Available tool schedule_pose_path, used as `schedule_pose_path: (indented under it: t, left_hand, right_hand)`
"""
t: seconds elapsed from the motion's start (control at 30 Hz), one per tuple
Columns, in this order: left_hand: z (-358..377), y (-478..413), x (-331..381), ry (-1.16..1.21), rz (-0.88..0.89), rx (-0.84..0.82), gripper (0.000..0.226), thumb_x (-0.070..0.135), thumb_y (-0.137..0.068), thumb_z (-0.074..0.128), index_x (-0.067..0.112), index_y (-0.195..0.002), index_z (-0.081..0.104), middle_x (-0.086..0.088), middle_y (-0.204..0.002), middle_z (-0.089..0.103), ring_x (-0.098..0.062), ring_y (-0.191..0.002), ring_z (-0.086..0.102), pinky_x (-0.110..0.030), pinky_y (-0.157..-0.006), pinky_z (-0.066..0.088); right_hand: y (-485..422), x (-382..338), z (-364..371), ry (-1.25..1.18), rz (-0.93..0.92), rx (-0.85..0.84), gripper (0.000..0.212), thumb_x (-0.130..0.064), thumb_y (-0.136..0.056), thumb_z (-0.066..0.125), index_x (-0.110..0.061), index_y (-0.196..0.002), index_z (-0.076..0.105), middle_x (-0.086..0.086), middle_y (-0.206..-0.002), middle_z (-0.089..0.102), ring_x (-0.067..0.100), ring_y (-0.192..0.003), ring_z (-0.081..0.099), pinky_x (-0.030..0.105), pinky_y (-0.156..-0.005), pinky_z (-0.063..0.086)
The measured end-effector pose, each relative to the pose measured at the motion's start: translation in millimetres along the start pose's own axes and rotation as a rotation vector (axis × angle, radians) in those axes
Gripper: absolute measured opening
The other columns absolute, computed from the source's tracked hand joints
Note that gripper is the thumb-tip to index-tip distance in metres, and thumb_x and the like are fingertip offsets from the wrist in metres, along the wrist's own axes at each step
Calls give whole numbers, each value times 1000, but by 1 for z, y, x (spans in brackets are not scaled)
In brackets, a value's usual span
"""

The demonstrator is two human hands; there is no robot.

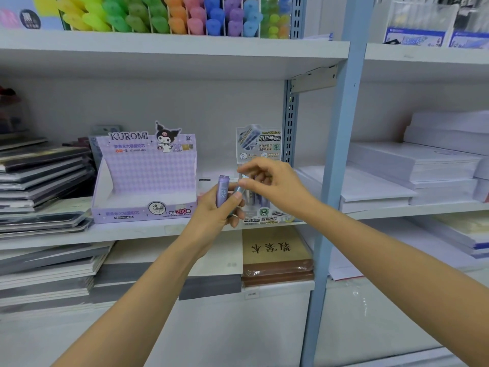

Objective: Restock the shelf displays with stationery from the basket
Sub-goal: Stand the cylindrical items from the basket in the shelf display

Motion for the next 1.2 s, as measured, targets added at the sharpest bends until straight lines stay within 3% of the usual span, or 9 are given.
schedule_pose_path:
  t: [0.17, 0.37, 0.53, 0.63, 0.77, 0.87, 0.97, 1.1, 1.2]
  left_hand:
    - [1, 4, 7, 13, 4, 15, 23, 19, -97, 54, 9, -117, 58, -5, -85, 65, -16, -69, 62, -24, -54, 48]
    - [-3, 3, 11, -40, -6, 53, 17, 19, -98, 55, 13, -112, 62, -2, -82, 64, -10, -55, 50, -16, -46, 38]
    - [-3, 1, 22, -60, 20, 155, 14, 19, -97, 56, 13, -107, 63, -1, -66, 54, -7, -43, 31, -16, -40, 29]
    - [4, 0, 24, -89, 21, 178, 12, 24, -96, 58, 14, -90, 60, 8, -49, 41, -5, -40, 28, -15, -39, 27]
    - [16, 0, 18, -50, -25, 194, 11, 25, -91, 66, 19, -83, 61, 15, -41, 46, -3, -36, 30, -15, -37, 28]
    - [21, 1, 21, -53, 4, 184, 9, 21, -88, 70, 19, -84, 62, 17, -43, 52, 1, -35, 43, -9, -38, 32]
    - [29, 0, 28, -129, 56, 144, 7, 18, -84, 73, 16, -87, 67, 12, -59, 65, 5, -43, 53, -6, -43, 38]
    - [36, -3, 31, -270, 83, 143, 17, 20, -80, 77, 14, -93, 70, -14, -87, 70, -7, -68, 61, -13, -56, 48]
    - [36, -3, 33, -276, 97, 155, 20, 22, -84, 73, 10, -99, 67, -14, -82, 66, -3, -61, 58, -14, -48, 44]
  right_hand:
    - [4, 2, -15, -248, 49, 47, 21, -8, -86, 70, -5, -106, 68, 11, -96, 68, 12, -82, 64, 20, -76, 54]
    - [15, 14, -28, -396, 128, 55, 19, -6, -85, 70, -15, -102, 66, 12, -102, 68, 20, -90, 68, 33, -84, 58]
    - [27, 22, -20, -487, 207, -106, 12, -4, -81, 74, -8, -84, 63, 3, -80, 72, 13, -71, 68, 22, -70, 54]
    - [34, 22, -19, -496, 197, -101, 17, -2, -79, 75, -8, -90, 64, 5, -84, 71, 16, -72, 68, 23, -70, 55]
    - [39, 25, -20, -506, 218, -79, 20, -2, -82, 72, -4, -99, 63, 6, -88, 67, 16, -73, 68, 23, -70, 55]
    - [41, 25, -21, -415, 219, -93, 14, -13, -89, 66, -5, -100, 64, 4, -87, 68, 13, -79, 67, 25, -73, 55]
    - [35, 21, -38, -365, 200, 37, 12, -22, -89, 67, -12, -96, 65, 3, -86, 67, 10, -75, 62, 24, -67, 53]
    - [27, 18, -38, -328, 194, 13, 21, -16, -79, 77, -8, -95, 66, 2, -79, 63, 10, -72, 57, 19, -64, 50]
    - [22, 21, -44, -312, 168, 35, 17, -14, -83, 73, -6, -98, 68, 9, -85, 68, 15, -78, 62, 27, -74, 55]
Point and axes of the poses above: each hand's wrist, its own y-axis away from the middle knuckle, its own z-axis out of the palm, x = y × z, the point moved 10 cm from there along -y, towards the middle knuckle
